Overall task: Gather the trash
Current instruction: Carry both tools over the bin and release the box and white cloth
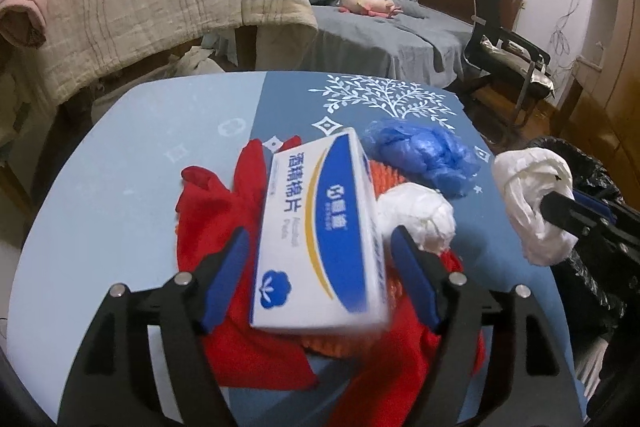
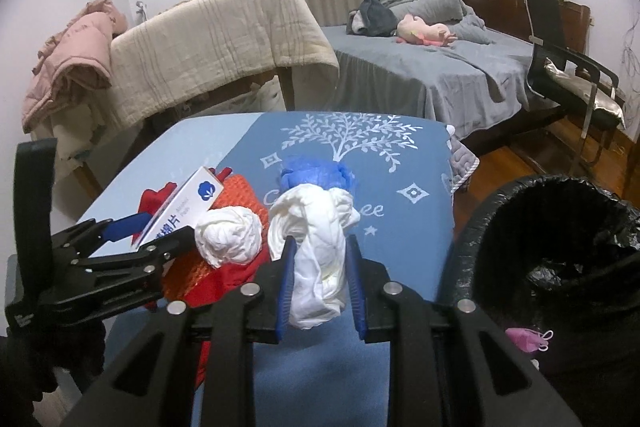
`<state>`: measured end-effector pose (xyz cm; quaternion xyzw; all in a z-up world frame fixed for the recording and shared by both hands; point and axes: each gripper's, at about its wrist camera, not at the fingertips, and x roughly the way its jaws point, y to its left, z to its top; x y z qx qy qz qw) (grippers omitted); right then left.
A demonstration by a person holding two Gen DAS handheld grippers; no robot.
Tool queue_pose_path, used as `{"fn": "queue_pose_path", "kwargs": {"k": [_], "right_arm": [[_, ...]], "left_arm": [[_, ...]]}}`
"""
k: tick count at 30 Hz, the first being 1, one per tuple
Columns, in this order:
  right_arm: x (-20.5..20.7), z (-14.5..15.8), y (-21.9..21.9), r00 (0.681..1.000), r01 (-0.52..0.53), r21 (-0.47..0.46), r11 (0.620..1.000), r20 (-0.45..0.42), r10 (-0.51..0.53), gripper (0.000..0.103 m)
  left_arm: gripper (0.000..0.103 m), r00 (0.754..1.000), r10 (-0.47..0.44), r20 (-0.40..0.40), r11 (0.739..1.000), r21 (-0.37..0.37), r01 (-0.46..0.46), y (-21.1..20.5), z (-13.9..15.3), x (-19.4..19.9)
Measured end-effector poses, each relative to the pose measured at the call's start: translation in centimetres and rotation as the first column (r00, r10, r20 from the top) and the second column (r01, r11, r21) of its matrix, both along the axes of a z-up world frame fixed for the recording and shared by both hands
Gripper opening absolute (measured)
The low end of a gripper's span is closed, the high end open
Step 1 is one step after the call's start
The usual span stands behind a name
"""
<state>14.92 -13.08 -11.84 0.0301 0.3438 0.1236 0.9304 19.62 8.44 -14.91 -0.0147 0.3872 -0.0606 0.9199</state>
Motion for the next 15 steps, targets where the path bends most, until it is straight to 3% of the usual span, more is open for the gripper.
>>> {"fn": "queue_pose_path", "kwargs": {"k": [2,3,4,15], "right_arm": [[0.1,0.0,0.0,1.0,-0.001,-0.001,1.0,-0.001,0.001,0.025],[0.1,0.0,0.0,1.0,-0.002,-0.001,1.0,-0.002,0.002,0.025],[0.2,0.0,0.1,1.0,-0.003,-0.003,1.0,-0.003,0.003,0.025],[-0.3,0.8,-0.2,1.0,0.006,0.01,1.0,0.029,-0.006,0.025]], "left_arm": [[0.07,1.0,0.007,-0.013,1.0,-0.017,-0.008,0.2,-0.3,0.5],[0.06,1.0,0.007,-0.018,1.0,-0.027,-0.008,0.3,-0.4,0.7],[0.059,1.0,0.004,-0.024,0.999,-0.037,-0.005,0.4,-0.6,0.8],[0.057,0.995,0.008,0.095,1.0,-0.013,-0.007,-0.3,2.5,-1.7]]}}
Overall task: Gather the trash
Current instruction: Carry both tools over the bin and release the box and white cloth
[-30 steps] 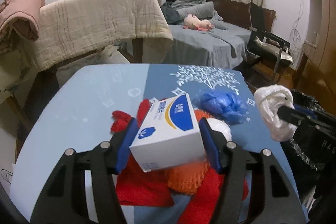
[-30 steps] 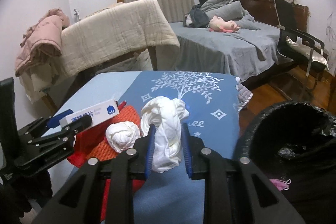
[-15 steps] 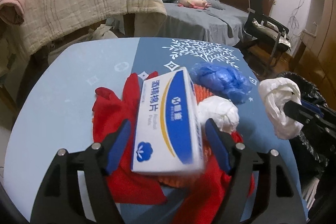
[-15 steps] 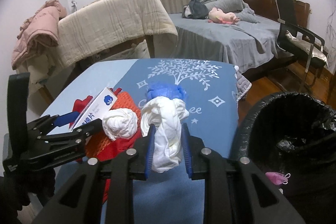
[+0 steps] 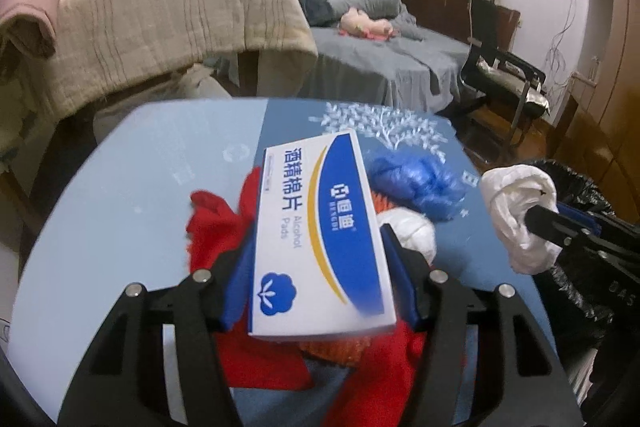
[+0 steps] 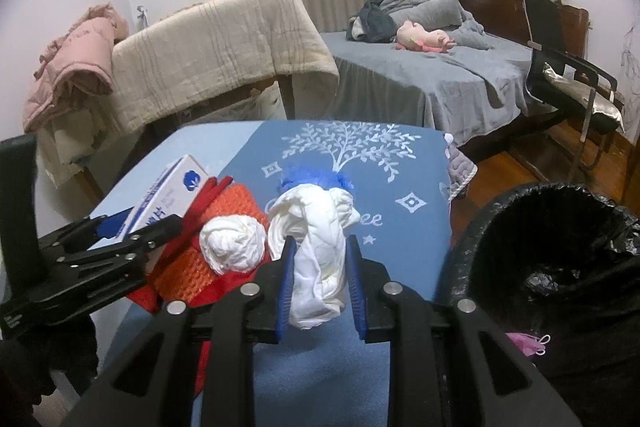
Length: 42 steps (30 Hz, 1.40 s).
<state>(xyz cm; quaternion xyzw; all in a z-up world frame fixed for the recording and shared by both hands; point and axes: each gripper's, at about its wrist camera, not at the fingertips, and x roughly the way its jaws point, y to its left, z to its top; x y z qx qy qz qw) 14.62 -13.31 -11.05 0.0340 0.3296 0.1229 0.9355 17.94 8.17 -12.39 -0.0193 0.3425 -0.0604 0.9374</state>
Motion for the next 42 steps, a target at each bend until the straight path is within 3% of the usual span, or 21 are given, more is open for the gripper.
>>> {"fn": "queue_pose_path", "kwargs": {"k": [10,22,42], "right_arm": [[-1.9,2.6,-2.4,0.997,0.048,0.032,0.998,0.065,-0.05,0.025],[-4.6,4.3,-8.8,0.977,0.184,0.037,0.982,0.101,-0.187,0.025],[-9.6,3.2,-21.2,0.883,0.463,0.008,0.886,0.077,-0.462,0.025]], "left_arm": [[0.057,0.995,-0.039,0.094,0.999,0.039,0.036,-3.1,4.1,-1.6],[0.057,0.976,-0.164,0.141,0.986,0.036,0.16,-9.4,5.9,-2.2],[0.057,0.898,-0.422,0.126,0.906,0.035,0.421,-22.7,3.9,-3.7]]}}
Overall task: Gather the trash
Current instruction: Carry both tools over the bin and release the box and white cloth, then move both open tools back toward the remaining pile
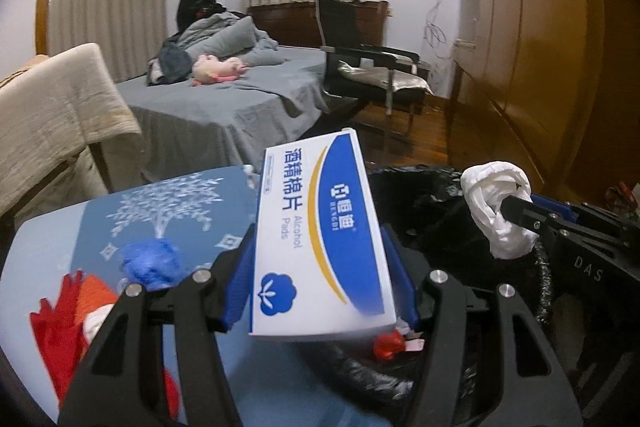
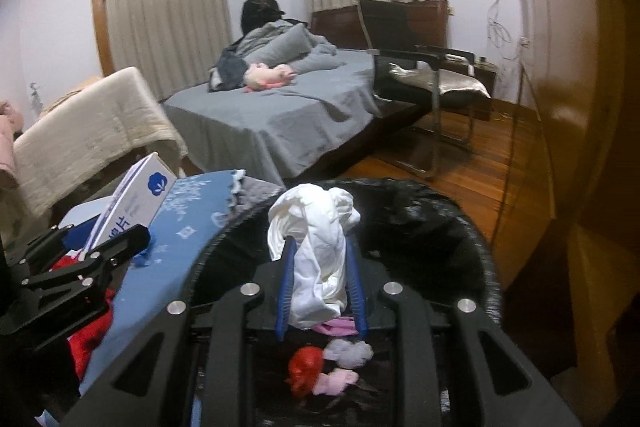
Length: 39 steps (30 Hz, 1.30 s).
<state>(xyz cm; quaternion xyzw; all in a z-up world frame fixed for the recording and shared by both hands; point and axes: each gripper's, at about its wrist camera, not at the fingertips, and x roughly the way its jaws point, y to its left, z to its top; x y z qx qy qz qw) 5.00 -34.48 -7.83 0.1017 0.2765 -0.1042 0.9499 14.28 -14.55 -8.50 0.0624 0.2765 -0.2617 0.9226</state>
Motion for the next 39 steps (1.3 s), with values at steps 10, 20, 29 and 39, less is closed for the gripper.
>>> {"fn": "queue_pose_path", "kwargs": {"k": [10,20,29,39], "right_arm": [[-0.8,-0.7,-3.1,0.997,0.071,-0.01,0.997,-0.02,-0.072,0.029],[-1.1,-0.7,-3.1,0.992,0.122,-0.06,0.991,-0.005,-0.123,0.086],[0.2,-0.6,-0.2,0.996,0.086,-0.059,0.995,-0.012,-0.087,0.097],[3.2,-1.3,6.2,0.998,-0.061,-0.037,0.997,-0.028,0.06,0.097]], "left_arm": [[0.059,0.993,-0.102,-0.054,0.994,-0.039,0.1,-4.1,-0.8,1.2],[0.087,0.995,-0.087,-0.049,0.996,-0.041,0.085,-2.9,-0.9,1.4],[0.092,0.997,0.061,-0.037,0.998,-0.013,-0.061,3.7,-0.3,1.8],[0.092,0.959,0.282,0.012,0.959,0.01,-0.283,13.3,0.3,1.3]]}}
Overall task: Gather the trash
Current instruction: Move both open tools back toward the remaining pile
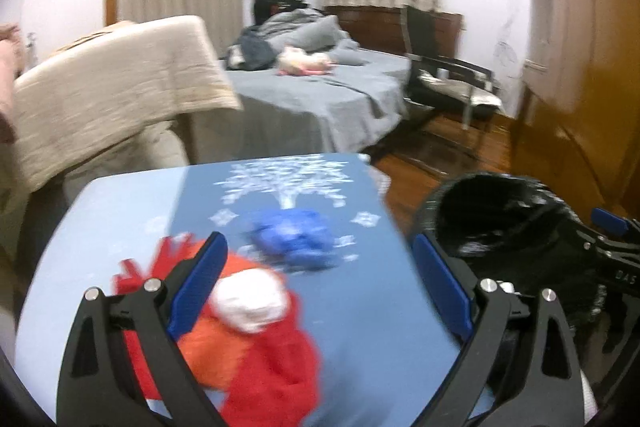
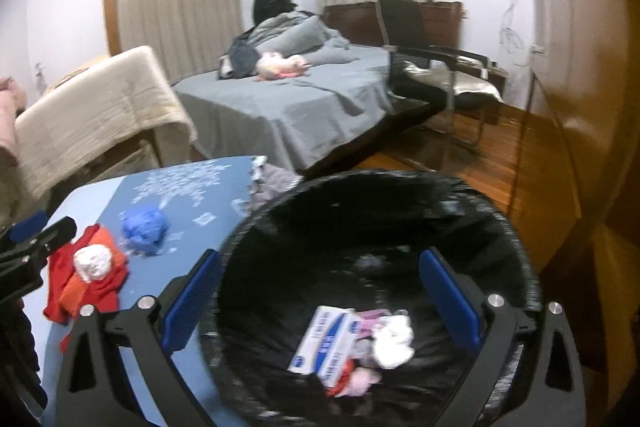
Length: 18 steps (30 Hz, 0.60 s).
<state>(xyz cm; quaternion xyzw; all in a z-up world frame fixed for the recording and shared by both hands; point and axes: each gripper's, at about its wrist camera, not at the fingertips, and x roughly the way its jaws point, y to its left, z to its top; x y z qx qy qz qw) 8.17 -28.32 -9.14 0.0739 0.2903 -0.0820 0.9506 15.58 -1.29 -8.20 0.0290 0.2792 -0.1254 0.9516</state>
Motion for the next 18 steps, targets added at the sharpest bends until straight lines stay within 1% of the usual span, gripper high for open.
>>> {"fn": "queue_pose_path", "kwargs": {"k": [5,10,15,18], "right_arm": [[1.1,-0.3,3.4,0.997,-0.077,0.005,0.997,-0.002,0.077,0.097],[2.2,-0.8,7.0,0.989,-0.151,0.022,0.988,-0.006,0.151,0.097],[3.5,-1.4,10.5,0.974,-0.227,0.021,0.974,-0.009,0.227,0.097],[4.5,-1.8,12.8,0.961,-0.275,0.026,0.961,-0.008,0.275,0.097]], "left_arm": [[0.092,0.995,0.099,0.002,0.995,0.02,-0.099,4.7,-0.3,-0.3],[0.092,0.984,0.178,-0.003,0.983,0.039,-0.178,8.7,-0.9,-0.4],[0.092,0.971,0.238,-0.022,0.971,0.044,-0.237,11.7,-1.9,-0.2],[0.092,0.966,0.255,-0.029,0.966,0.048,-0.254,12.7,-2.6,-0.1]]}}
